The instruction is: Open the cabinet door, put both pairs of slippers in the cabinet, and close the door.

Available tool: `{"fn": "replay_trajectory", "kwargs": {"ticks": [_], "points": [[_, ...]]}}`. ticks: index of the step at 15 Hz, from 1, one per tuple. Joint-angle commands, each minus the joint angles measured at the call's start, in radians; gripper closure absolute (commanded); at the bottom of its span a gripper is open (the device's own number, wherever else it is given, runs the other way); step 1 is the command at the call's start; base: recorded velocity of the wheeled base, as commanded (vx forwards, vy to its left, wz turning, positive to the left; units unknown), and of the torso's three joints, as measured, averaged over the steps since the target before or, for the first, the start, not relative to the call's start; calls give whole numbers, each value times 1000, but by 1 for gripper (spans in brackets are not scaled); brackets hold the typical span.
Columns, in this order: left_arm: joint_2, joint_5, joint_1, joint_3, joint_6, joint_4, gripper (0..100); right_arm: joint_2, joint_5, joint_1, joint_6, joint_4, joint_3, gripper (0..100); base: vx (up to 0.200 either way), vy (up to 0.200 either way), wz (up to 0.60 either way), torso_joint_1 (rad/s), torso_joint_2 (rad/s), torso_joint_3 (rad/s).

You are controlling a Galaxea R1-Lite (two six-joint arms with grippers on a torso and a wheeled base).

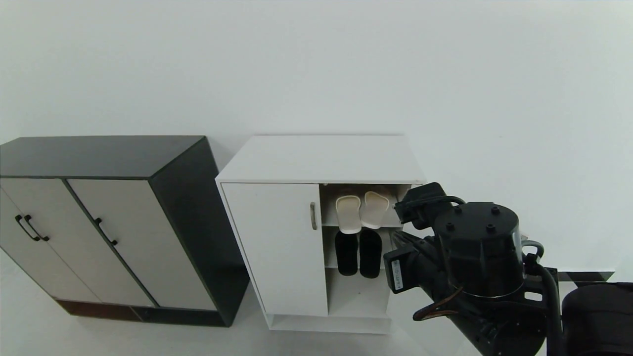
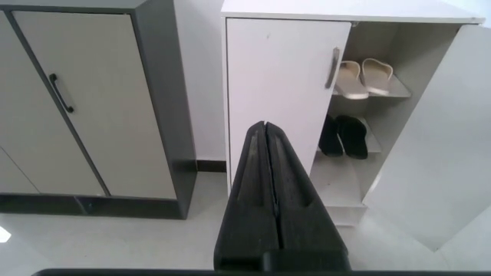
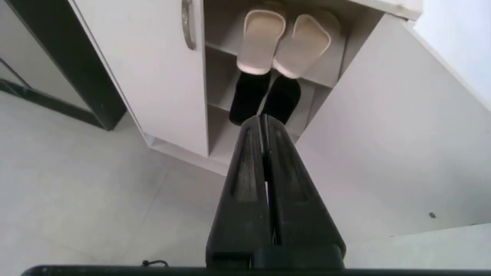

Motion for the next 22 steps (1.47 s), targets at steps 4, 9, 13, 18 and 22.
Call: {"fn": "replay_trajectory", "kwargs": {"ticks": [4, 9, 13, 18, 22], "points": [[0, 0, 0, 0, -1, 0, 100, -20, 112, -1, -2, -20, 28, 100, 0, 0, 0, 22, -33, -19], [0, 0, 0, 0, -1, 0, 100, -19, 120, -13, -16, -24, 29, 100, 0, 0, -480, 0, -2, 2], [0, 0, 0, 0, -3, 0, 100, -8, 132, -81, -22, -27, 20, 100, 0, 0, -300, 7, 5, 0], [0, 0, 0, 0, -4, 0, 100, 55, 246, -294, -4, 2, -136, 100, 0, 0, 0, 0, 0, 0], [0, 0, 0, 0, -4, 0, 100, 171, 332, -397, 97, 261, -429, 100, -50, 0, 0, -1, 1, -1]]}}
